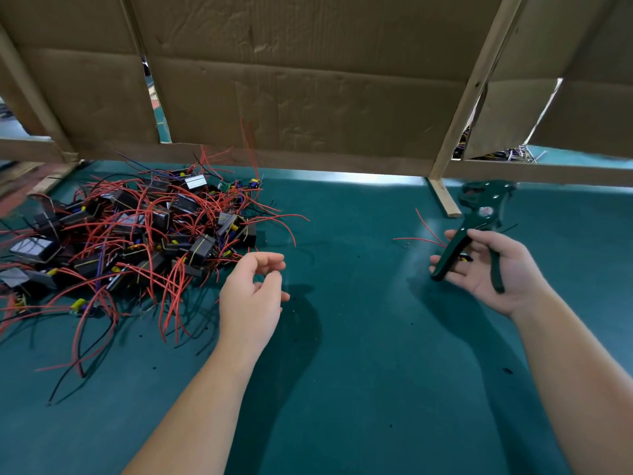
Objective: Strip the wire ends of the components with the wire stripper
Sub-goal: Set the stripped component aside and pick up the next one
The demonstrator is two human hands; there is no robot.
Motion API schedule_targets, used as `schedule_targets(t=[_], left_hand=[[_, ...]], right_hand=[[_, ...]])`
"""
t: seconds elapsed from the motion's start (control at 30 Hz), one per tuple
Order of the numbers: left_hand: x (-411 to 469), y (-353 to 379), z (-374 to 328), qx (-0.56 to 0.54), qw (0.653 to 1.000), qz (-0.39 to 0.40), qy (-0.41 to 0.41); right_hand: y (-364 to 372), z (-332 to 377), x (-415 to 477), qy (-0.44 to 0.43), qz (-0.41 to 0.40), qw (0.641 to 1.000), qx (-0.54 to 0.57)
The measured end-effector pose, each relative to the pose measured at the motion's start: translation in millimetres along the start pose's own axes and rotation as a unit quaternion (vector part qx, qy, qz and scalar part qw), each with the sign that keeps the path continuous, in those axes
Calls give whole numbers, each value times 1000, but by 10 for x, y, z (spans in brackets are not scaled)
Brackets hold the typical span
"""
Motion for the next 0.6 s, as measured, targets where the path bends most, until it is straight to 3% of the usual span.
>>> schedule_targets(t=[0.27,0.43,0.5,0.6], left_hand=[[2,4,9,14,1000,5,-3],[-6,10,-11,33,999,3,13],[-26,-12,-72,69,996,-6,52],[-104,-32,-285,149,972,-28,179]], right_hand=[[-44,-53,152,18,-61,995,-75],[-159,89,149,18,-91,970,-225],[-154,168,140,7,-87,953,-290],[-85,275,134,-22,-69,939,-337]])
Point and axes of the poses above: each hand's wrist, its own x-axis towards the middle knuckle, its own y-axis out of the palm, z = x × y, the point moved 7 cm from there along x, towards the middle knuckle, and after that the axes turned 5 degrees about -x, right-handed, at the moved point
